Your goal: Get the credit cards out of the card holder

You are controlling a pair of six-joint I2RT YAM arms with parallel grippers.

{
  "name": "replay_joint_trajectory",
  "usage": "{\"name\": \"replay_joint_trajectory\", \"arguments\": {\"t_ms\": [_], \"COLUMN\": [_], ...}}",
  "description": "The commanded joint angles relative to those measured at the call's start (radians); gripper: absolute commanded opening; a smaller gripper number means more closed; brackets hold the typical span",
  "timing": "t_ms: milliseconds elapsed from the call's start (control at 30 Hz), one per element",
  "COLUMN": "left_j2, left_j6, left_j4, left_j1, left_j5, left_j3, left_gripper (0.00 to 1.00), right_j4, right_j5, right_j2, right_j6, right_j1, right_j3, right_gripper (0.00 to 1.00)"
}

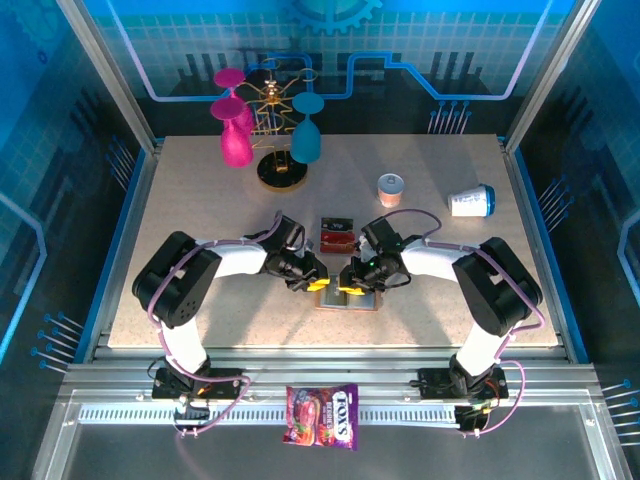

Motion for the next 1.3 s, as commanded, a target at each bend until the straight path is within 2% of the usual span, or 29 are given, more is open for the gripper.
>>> {"name": "replay_joint_trajectory", "arguments": {"t_ms": [0,667,1067,1267], "left_j2": [0.017,-0.001,-0.055,-0.025], "left_j6": [0.029,0.027,0.062,0.107], "left_j4": [-0.036,-0.039,-0.132,-0.200], "left_j1": [0.002,0.006,-0.015,-0.056], "left_j5": [-0.002,-0.003,-0.002,-0.025], "left_j3": [-0.025,-0.021,0.066,0.116], "left_gripper": [0.21,0.23,0.24,0.20], "right_j4": [-0.031,-0.062,-0.003,0.029], "right_j5": [0.017,0.027,-0.002,-0.030], "right_j2": [-0.015,-0.055,-0.126,-0.120], "right_j6": [-0.014,-0.026,0.001,0.004], "right_j1": [0.000,-0.017,-0.051,-0.067], "right_j3": [0.008,-0.003,-0.047,-0.078], "right_gripper": [0.28,0.28,0.27,0.26]}}
